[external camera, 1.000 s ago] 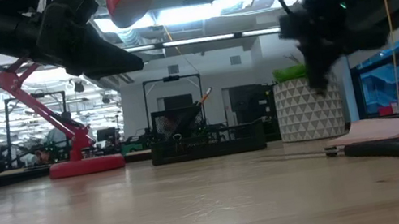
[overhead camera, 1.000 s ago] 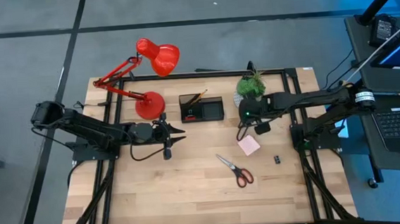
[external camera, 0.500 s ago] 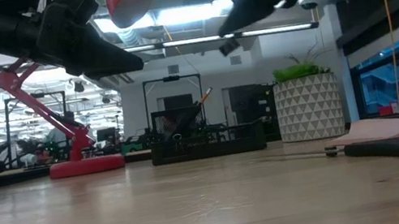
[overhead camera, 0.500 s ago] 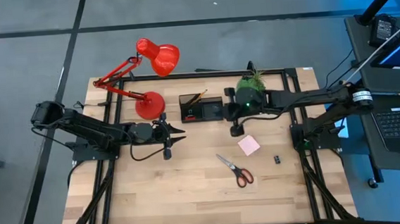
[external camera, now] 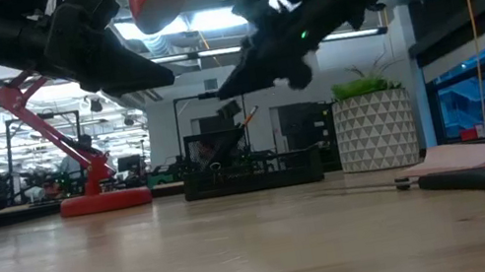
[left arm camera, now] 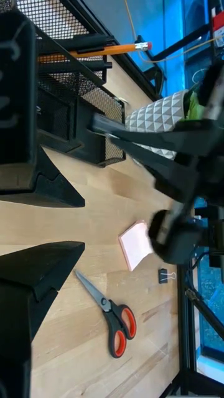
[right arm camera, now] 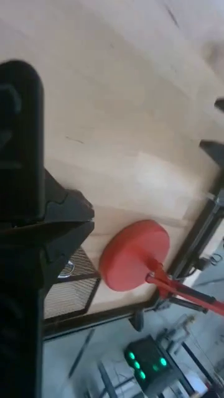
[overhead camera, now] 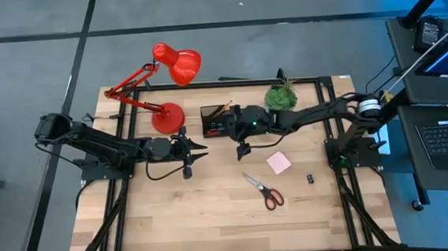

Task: Pick and place office supplies into organizer
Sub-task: Put the top binder clip into the desk organizer

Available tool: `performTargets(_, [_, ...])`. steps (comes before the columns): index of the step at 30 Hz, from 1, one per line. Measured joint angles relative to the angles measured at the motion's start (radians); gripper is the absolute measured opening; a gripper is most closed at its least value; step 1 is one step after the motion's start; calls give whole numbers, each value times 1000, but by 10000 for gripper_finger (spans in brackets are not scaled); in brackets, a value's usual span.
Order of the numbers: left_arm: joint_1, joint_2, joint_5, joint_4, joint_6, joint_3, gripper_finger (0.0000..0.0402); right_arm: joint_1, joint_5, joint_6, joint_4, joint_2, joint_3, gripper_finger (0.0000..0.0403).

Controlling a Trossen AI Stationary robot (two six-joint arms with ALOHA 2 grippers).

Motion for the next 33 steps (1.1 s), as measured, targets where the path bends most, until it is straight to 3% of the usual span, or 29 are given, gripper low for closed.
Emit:
performTargets(14, [0, 0, 0, -7, -8, 0, 93, -68, 0, -6, 175, 213, 0, 0])
performTargets(33, [0, 0, 0, -29, -10, 0, 93, -81, -1, -3, 165, 243, 0, 9])
